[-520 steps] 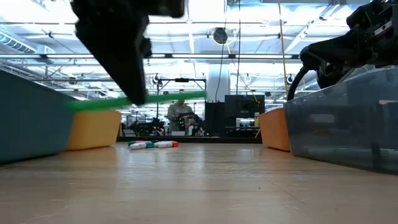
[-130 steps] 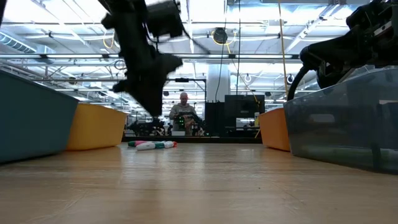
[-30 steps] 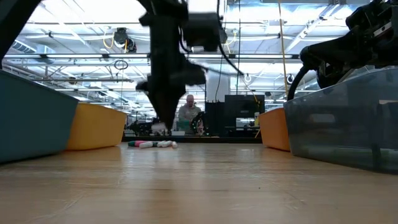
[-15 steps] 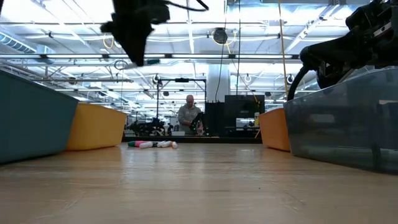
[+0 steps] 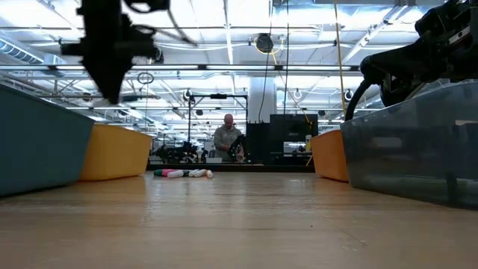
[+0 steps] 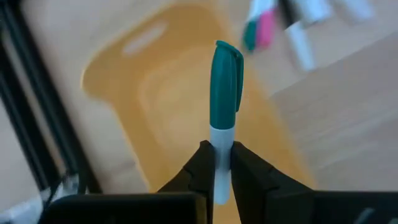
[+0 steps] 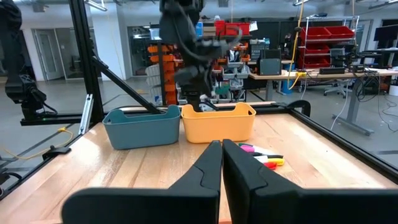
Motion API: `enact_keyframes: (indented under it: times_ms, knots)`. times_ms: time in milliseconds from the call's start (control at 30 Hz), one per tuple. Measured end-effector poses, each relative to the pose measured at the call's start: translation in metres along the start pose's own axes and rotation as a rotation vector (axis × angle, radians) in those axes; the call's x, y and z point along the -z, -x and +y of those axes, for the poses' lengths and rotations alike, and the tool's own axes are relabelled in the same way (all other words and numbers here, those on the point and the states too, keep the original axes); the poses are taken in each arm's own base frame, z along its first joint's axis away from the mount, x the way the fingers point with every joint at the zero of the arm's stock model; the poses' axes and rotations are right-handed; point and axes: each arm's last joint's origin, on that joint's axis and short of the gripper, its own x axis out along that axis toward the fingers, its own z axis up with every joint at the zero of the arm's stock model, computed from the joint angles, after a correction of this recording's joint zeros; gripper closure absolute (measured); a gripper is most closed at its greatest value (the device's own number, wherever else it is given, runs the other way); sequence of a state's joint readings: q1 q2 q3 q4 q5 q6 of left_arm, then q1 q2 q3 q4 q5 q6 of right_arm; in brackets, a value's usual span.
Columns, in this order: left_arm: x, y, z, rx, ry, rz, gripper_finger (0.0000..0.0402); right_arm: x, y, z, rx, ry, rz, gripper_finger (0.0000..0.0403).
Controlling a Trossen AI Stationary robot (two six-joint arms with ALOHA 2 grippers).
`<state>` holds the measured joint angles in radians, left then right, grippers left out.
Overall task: Pick & Place Markers
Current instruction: Put the bottom dark green mini marker into the yellow bin, then put the dark green mini marker into the yellow bin
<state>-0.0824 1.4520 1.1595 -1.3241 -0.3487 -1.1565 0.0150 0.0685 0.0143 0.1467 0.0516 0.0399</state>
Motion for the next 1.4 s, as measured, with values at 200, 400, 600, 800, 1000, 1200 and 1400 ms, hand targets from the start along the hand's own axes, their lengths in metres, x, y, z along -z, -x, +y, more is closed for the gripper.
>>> enact_keyframes:
  times_ms: [200, 400, 600, 800, 1000, 1200, 1400]
  knots:
    - [0.012, -0.033, 0.012, -0.03, 0.098, 0.084, 0.0366, 0.0, 0.0, 0.0, 0.0, 0.0, 0.0, 0.0399]
    - [0.013, -0.046, 0.013, -0.019, 0.122, 0.11, 0.0337, 0.0, 0.0, 0.0, 0.0, 0.0, 0.0, 0.0399]
    - [0.012, -0.047, 0.013, -0.017, 0.13, 0.113, 0.0289, 0.0, 0.0, 0.0, 0.0, 0.0, 0.0, 0.0399]
    - [0.012, -0.046, 0.013, -0.019, 0.119, 0.108, 0.0258, 0.0, 0.0, 0.0, 0.0, 0.0, 0.0, 0.0399]
    - [0.001, -0.032, 0.011, 0.041, 0.055, 0.079, 0.0246, 0.0, 0.0, 0.0, 0.0, 0.0, 0.0, 0.0399]
    - [-0.027, -0.003, 0.004, 0.144, 0.016, -0.079, 0.0245, 0.0, 0.0, 0.0, 0.0, 0.0, 0.001, 0.0399]
    - [-0.061, 0.016, -0.009, 0.338, -0.039, -0.295, 0.0245, 0.0, 0.0, 0.0, 0.0, 0.0, 0.001, 0.0399]
